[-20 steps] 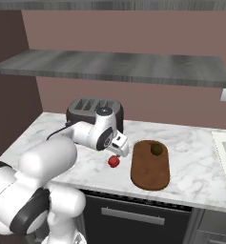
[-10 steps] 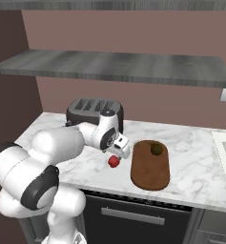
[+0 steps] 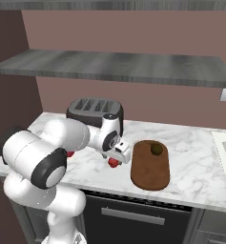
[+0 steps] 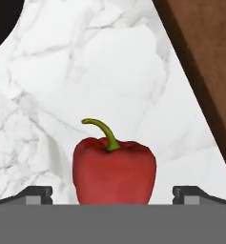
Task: Place the avocado, onion, tomato, and bell pepper on the cutting board.
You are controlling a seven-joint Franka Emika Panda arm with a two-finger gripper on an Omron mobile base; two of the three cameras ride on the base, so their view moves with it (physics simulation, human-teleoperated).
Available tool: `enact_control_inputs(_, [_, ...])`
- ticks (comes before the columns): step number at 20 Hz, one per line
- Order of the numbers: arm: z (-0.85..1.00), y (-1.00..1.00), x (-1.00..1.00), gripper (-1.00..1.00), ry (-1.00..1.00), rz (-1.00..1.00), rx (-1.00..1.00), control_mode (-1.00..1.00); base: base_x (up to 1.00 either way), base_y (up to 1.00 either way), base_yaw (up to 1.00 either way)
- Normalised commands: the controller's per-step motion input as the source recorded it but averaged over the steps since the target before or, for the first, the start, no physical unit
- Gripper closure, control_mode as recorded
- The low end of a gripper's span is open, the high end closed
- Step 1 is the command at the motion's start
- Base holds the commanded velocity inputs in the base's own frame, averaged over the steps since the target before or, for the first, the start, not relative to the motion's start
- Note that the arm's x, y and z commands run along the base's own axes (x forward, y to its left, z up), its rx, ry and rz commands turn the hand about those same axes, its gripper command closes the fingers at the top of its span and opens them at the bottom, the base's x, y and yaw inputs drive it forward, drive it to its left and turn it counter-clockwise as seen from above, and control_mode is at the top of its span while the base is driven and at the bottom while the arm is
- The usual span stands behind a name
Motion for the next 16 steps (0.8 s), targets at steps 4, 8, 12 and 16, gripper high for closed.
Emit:
enact_control_inputs(4, [-0.23, -0.03, 0.16, -1.00, 0.06, 0.00, 0.01, -1.00, 0.00, 0.00, 0.00])
enact_control_inputs(8, [-0.24, -0.04, 0.12, -1.00, 0.05, 0.00, 0.00, -1.00, 0.00, 0.00, 0.00])
enact_control_inputs(12, [-0.19, -0.03, 0.05, 1.00, 0.03, 0.00, 0.01, -1.00, 0.00, 0.00, 0.00])
enact_control_inputs(16, [0.03, -0.04, -0.07, 1.00, 0.00, 0.00, 0.00, -1.00, 0.00, 0.00, 0.00])
